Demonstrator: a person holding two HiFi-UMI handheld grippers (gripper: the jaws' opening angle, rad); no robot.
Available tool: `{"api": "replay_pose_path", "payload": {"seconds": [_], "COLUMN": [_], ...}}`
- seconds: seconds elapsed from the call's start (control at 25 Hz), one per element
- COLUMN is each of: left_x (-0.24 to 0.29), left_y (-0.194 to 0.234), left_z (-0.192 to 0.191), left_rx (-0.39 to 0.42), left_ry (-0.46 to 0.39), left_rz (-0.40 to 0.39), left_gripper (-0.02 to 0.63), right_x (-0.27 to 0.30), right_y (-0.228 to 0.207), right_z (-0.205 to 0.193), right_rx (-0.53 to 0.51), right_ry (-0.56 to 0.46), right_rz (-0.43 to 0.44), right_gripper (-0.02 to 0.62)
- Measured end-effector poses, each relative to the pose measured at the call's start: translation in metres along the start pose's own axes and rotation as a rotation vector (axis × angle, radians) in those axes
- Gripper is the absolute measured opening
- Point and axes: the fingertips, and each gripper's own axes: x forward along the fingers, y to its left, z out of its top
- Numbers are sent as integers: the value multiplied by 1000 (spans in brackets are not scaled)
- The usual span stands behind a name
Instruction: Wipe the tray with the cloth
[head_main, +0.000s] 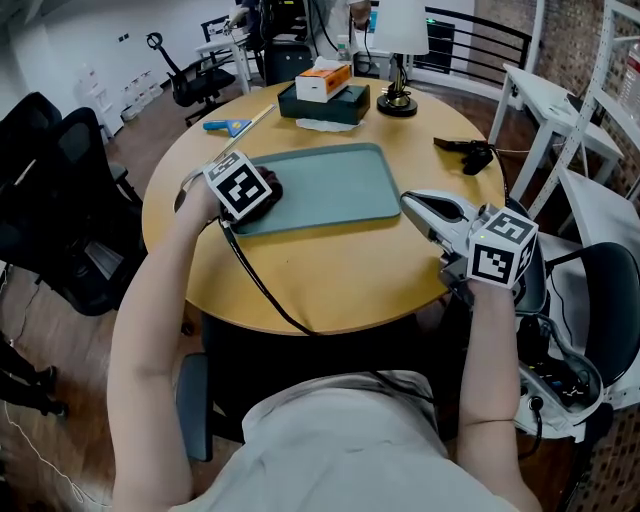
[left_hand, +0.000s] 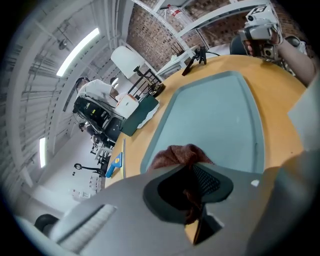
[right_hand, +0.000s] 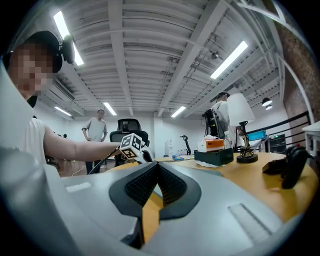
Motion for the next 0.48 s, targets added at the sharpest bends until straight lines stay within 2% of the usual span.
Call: {"api": "replay_pose_path", "payload": {"seconds": [0.32, 0.48], "left_x": [15, 16], "left_y": [8, 3], "left_z": [7, 28], "left_rx": [40, 63], "left_ry": [15, -31], "left_rz": [41, 26], "left_gripper": [370, 371], "right_x": [-2, -3], "right_y": [-3, -3], "right_z": [-3, -3], "right_rx": [5, 6], "right_ry": [6, 5], "right_rz": [-5, -4], "right_gripper": [2, 2]}}
